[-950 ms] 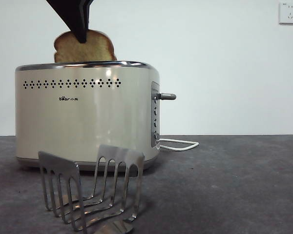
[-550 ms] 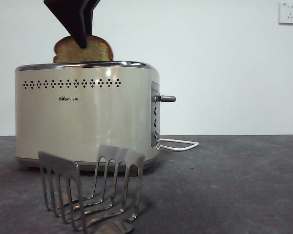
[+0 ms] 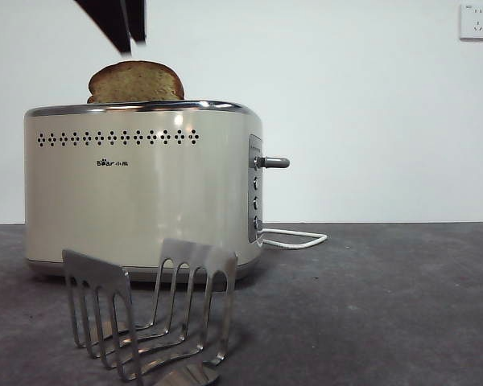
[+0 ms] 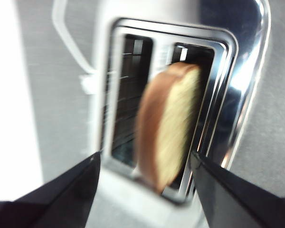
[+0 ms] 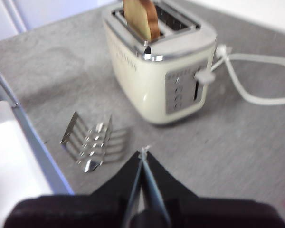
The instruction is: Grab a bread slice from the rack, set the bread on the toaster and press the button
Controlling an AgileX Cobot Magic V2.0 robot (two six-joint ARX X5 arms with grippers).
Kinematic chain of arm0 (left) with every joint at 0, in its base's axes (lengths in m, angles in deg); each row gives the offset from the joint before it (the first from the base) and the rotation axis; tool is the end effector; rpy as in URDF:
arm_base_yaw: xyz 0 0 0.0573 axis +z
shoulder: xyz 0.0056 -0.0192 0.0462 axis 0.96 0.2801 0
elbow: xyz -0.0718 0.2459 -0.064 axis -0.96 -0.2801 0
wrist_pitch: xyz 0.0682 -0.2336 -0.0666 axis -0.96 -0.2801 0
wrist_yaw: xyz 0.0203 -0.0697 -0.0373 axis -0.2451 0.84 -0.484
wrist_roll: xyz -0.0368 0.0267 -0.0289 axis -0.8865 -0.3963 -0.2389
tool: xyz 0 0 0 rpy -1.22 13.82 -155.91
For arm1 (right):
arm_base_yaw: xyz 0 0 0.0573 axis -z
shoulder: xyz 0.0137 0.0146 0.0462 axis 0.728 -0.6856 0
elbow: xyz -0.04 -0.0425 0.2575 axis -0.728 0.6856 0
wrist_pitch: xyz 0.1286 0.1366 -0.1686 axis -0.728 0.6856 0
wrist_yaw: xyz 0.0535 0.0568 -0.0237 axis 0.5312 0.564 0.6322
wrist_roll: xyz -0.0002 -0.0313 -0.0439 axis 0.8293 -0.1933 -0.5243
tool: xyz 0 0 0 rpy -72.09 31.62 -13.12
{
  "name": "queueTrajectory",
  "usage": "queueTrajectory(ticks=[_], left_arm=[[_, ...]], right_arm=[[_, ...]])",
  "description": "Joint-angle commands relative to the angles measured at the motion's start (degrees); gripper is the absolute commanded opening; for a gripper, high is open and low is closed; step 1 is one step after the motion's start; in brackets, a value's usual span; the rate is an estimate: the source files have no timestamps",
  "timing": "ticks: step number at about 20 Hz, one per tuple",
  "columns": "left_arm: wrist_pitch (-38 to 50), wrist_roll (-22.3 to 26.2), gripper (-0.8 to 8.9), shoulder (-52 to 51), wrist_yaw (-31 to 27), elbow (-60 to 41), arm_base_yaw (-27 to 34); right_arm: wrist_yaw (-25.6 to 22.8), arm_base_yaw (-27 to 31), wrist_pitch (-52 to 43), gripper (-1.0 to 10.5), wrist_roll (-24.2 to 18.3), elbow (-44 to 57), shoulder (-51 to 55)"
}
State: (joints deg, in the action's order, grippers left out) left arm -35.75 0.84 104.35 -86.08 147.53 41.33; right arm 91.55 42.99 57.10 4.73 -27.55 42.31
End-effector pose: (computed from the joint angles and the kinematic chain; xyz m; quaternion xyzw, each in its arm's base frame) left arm 0.2578 -0.1566 0.4081 0.5849 0.2832 -0.3456 0.6770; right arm 0.0946 0.0263 0.3182 -0.0795 0.2143 0.4412 0.8678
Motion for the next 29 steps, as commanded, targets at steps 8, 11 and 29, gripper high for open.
queueTrajectory(ticks=[8, 11, 29], left_arm=[[-0.87, -23.93, 2.99, -12.09, 0.2, -0.42, -1.01], [-3.13, -34.18, 1.05, -14.84, 0.98, -0.42, -1.05], [-7.89, -58.45, -0.08, -23.32, 5.44, -0.55, -1.01]], right_arm=[[4.57, -0.02, -5.44, 0.0, 12.24, -0.15, -7.82], [7.21, -0.07, -13.84, 0.0, 23.06, -0.15, -10.82], [3.87, -11.56, -52.09, -0.1, 64.15, -0.26, -36.02]])
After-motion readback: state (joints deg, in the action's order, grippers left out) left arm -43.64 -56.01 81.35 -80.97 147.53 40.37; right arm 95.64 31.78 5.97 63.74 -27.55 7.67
